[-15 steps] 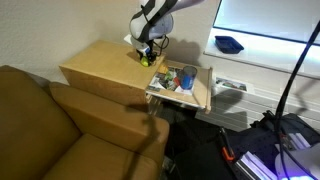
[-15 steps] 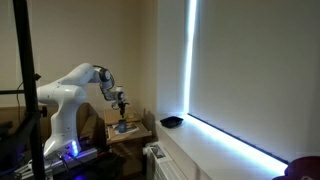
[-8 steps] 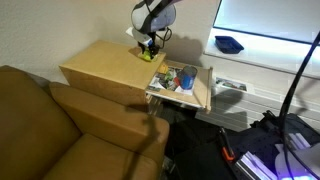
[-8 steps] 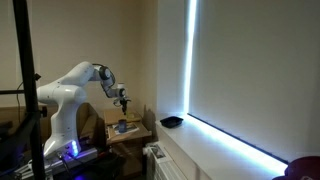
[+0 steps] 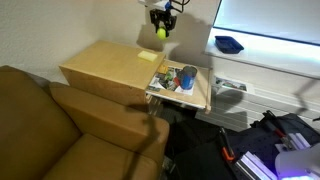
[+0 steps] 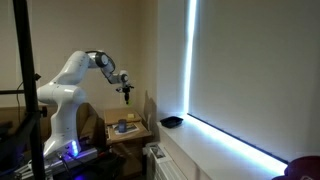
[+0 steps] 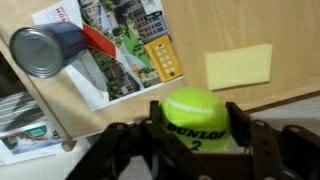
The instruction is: Put the tennis ball on the blue tin
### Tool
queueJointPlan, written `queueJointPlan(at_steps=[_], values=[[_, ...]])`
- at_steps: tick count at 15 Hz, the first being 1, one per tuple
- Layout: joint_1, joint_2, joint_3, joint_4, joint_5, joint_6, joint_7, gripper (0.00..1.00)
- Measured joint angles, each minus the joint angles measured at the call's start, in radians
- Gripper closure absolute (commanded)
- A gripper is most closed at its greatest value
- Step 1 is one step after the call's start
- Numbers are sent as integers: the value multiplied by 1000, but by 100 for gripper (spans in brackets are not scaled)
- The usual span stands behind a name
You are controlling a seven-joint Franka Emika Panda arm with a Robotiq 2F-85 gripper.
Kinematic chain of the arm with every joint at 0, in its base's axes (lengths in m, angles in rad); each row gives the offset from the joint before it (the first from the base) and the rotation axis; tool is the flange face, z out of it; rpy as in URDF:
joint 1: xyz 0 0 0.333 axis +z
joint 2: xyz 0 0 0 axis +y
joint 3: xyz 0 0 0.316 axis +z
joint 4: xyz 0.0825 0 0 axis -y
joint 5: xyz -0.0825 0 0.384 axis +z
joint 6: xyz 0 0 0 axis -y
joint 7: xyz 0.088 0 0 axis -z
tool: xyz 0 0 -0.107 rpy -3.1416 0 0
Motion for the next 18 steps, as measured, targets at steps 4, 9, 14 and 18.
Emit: queueJointPlan(at_steps=[4, 9, 14, 18], values=[[-26, -140, 5, -207, 4, 0, 8, 59], [-64, -247, 35, -478, 90, 117, 54, 59], [-76, -357, 45, -699, 122, 294, 111, 34], [-77, -395, 46, -738, 119, 308, 116, 59]])
